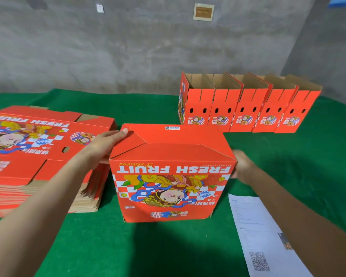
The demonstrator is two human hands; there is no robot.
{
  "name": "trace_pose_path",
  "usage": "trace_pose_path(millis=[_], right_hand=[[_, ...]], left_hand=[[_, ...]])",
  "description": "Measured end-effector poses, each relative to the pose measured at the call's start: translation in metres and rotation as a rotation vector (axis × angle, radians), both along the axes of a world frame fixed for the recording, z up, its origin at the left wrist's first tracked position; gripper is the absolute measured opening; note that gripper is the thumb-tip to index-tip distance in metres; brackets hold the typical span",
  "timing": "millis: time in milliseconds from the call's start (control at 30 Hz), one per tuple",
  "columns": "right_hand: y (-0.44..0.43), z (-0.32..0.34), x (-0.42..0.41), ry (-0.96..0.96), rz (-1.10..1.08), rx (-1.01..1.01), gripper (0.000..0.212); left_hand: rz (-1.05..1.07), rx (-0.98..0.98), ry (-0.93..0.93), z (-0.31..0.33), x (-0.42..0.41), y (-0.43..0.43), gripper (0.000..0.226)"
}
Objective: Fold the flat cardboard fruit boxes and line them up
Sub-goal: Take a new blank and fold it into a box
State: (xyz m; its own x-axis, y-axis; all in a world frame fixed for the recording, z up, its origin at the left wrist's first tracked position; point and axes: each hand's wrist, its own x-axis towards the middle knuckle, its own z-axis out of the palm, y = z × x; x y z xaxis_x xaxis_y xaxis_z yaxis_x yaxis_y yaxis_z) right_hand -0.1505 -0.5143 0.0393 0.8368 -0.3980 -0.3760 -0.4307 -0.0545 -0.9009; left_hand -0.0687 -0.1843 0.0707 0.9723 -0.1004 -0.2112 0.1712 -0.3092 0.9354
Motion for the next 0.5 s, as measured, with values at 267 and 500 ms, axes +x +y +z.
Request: trace_pose_path(millis=[267, 500], right_hand=[[-0.014, -0.001, -0.019, -0.017, 0.237, 0.064, 0.015], [-0.019, 0.011, -0.001, -0.166, 0.271, -0.058, 0.049]], left_hand=[[-0.060, -0.262, -0.131, 0.015, -0.002, 0.014, 0.009], [0.151, -0.260, -0.245, 0.022, -0.002, -0.001, 0.027]])
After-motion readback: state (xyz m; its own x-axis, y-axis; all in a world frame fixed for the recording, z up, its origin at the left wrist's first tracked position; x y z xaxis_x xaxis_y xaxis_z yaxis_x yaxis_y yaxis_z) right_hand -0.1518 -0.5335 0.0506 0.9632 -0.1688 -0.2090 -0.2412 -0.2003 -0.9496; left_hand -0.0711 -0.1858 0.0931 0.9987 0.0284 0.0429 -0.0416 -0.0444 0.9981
